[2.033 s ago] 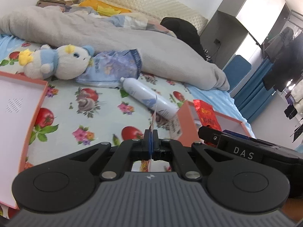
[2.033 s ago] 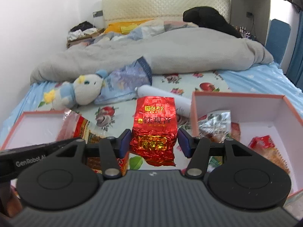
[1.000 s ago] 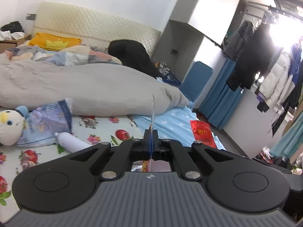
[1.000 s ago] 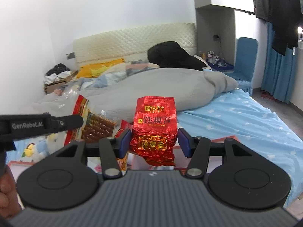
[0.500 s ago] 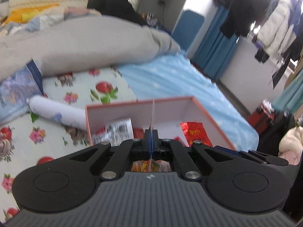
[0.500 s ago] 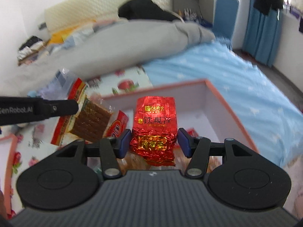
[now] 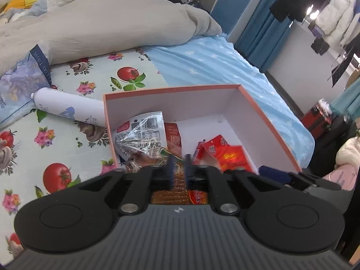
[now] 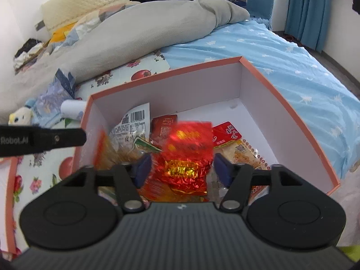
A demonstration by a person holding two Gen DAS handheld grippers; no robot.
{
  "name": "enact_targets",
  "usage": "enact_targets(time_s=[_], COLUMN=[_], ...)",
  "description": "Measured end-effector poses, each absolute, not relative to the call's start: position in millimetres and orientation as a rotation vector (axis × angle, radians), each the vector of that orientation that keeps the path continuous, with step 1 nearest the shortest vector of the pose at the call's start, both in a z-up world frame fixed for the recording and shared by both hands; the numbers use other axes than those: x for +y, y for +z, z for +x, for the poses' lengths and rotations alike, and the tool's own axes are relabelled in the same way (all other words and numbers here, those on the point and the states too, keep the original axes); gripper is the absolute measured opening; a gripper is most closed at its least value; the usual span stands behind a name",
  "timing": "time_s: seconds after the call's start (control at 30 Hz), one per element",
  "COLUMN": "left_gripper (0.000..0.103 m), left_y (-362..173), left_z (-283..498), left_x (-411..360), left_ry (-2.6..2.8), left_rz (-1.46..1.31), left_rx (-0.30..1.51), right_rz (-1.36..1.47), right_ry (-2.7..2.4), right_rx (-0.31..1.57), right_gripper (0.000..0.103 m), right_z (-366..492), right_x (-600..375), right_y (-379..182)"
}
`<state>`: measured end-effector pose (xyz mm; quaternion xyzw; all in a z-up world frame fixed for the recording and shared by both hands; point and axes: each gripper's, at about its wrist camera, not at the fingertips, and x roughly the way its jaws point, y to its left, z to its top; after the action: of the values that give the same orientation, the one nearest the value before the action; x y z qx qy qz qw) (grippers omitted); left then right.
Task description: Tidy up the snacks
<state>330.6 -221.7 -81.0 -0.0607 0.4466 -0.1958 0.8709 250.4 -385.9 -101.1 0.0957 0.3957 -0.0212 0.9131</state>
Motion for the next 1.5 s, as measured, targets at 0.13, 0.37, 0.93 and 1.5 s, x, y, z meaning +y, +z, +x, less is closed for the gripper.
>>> enact_targets(time_s=[0.13,0.37,0.93,1.5], left_gripper=[0.062,0.062,0.062,0.062], left_y=[-62,-13,84,56], left_z=[323,302,197,87], left_x=[-214,-199,-165,-133], left_ry=[-0.402,-0.435,-0.471,-0.448], left_rz=[-0.122,-0.126,-0.104,-0.107], left_rx=[0.872,0.775,0.553,0.54], right_rz=[0.192,0.194,0.183,0.181], right_ry=[-0.063,-0.065,-0.03,-0.059], right_rx=[0.775,0.661,0.438,0.438], right_gripper=[0.08,0.08,0.08,0.08], right_z=[246,224,137,52], right_x=[-387,-385,-367,-351], right_y=[-88,-44,46,13])
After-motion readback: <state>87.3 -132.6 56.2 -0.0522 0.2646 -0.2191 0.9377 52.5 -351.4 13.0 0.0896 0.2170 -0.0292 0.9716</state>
